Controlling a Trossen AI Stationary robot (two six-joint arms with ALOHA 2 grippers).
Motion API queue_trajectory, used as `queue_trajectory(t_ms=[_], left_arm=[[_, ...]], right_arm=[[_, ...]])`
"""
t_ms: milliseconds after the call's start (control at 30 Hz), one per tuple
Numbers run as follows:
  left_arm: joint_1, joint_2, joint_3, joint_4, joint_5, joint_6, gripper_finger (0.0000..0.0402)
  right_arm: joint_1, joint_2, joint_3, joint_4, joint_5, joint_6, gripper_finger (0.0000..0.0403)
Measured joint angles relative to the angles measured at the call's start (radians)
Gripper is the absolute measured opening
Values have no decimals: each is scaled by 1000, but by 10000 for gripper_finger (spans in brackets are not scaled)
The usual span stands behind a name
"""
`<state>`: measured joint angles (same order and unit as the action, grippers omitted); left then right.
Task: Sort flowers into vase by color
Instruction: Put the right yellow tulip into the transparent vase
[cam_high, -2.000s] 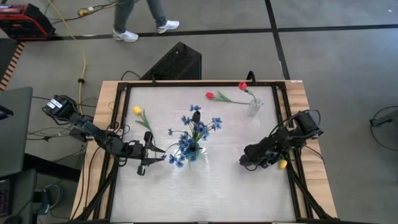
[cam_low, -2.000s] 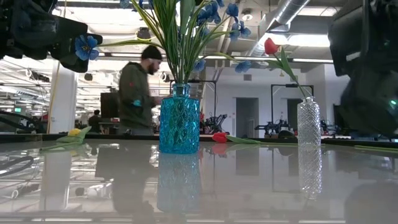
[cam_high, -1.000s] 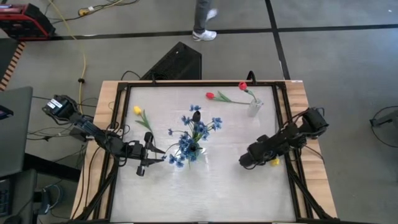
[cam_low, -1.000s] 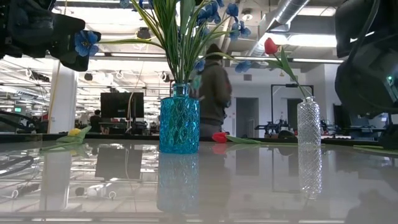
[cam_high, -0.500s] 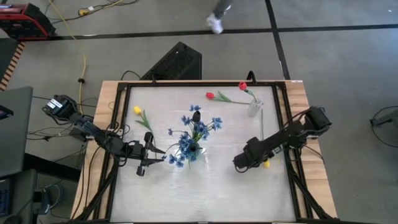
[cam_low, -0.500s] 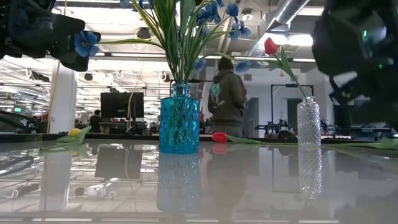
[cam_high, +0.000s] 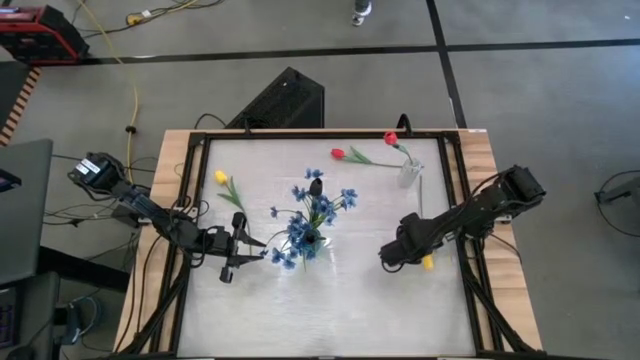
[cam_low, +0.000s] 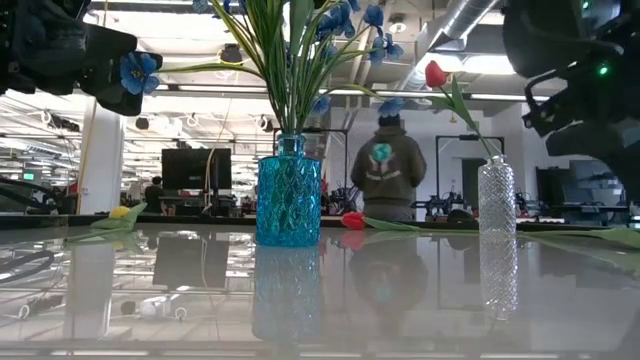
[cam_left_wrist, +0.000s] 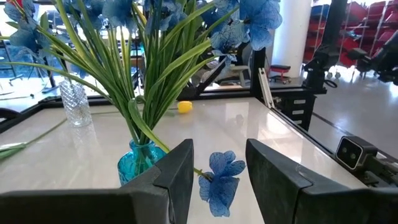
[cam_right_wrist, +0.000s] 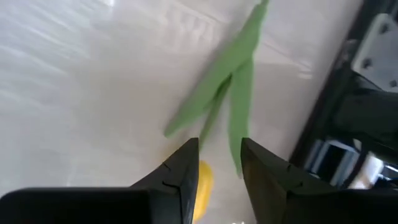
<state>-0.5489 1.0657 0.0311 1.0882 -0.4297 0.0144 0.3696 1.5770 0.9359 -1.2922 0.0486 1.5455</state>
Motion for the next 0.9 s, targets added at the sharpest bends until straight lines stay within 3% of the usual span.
queue_trajectory(t_ms=[267, 667, 900], left_arm=[[0, 0, 0, 1, 5, -9, 137], [0, 0, 0, 0, 6, -4, 137], [0, 0, 0, 0, 5, -4, 137]], right_arm=[[-41, -2, -107, 162, -26, -36, 131], [-44, -5, -203, 254, -96, -44, 124], [-37, -5, -186, 153, -79, 2, 29]])
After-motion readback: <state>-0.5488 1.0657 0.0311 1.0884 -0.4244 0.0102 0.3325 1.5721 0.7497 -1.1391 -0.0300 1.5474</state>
